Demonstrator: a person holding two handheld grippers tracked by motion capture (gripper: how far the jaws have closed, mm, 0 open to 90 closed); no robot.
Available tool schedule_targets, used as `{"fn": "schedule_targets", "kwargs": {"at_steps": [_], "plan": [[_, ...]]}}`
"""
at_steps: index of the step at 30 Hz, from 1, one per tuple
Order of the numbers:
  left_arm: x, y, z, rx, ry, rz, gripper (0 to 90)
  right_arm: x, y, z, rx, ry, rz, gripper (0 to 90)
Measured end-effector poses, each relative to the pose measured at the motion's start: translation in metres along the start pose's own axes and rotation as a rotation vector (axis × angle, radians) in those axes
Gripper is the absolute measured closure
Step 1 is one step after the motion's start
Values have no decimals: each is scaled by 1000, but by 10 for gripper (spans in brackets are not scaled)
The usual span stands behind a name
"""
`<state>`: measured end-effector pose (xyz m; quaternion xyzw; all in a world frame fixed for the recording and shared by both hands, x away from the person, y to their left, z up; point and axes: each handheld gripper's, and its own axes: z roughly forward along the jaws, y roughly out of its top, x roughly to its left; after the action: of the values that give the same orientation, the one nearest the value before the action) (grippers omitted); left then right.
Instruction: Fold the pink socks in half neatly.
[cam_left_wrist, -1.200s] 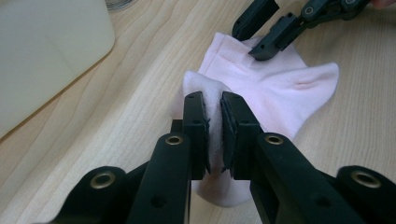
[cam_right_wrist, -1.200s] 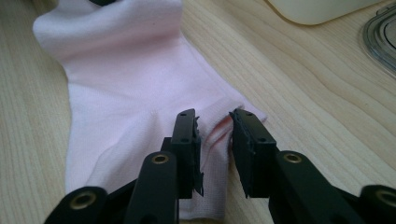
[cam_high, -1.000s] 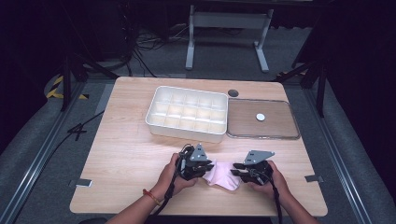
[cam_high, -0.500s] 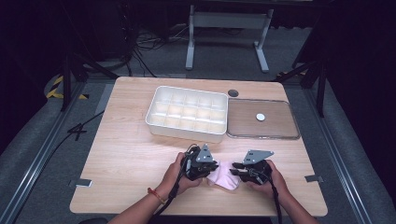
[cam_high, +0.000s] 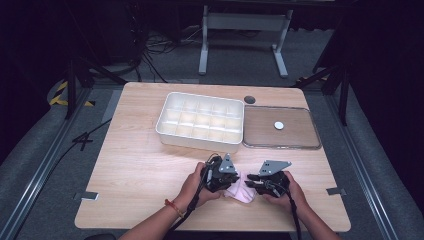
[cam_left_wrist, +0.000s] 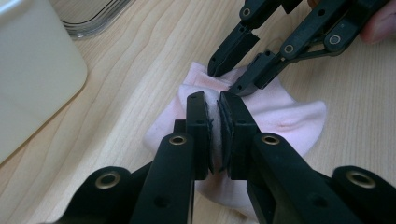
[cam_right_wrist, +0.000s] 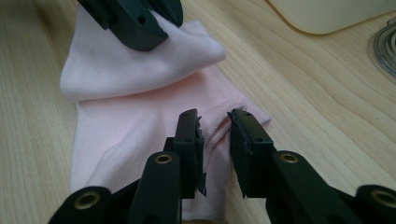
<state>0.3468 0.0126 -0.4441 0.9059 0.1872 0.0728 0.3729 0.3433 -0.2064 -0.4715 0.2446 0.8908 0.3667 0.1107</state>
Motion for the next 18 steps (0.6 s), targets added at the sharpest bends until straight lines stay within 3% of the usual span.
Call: {"fn": "schedule_targets", "kwargs": {"at_steps": [8, 12, 18], "plan": [[-3, 3, 8, 25, 2, 0, 830, -2, 0, -6, 8, -21, 8, 649], [-4, 4, 10, 16, -1, 1, 828, -7, -2, -10, 10, -23, 43, 650], [-7, 6, 16, 20, -2, 2, 819, -7, -3, -5, 27, 1, 48, 691]]}}
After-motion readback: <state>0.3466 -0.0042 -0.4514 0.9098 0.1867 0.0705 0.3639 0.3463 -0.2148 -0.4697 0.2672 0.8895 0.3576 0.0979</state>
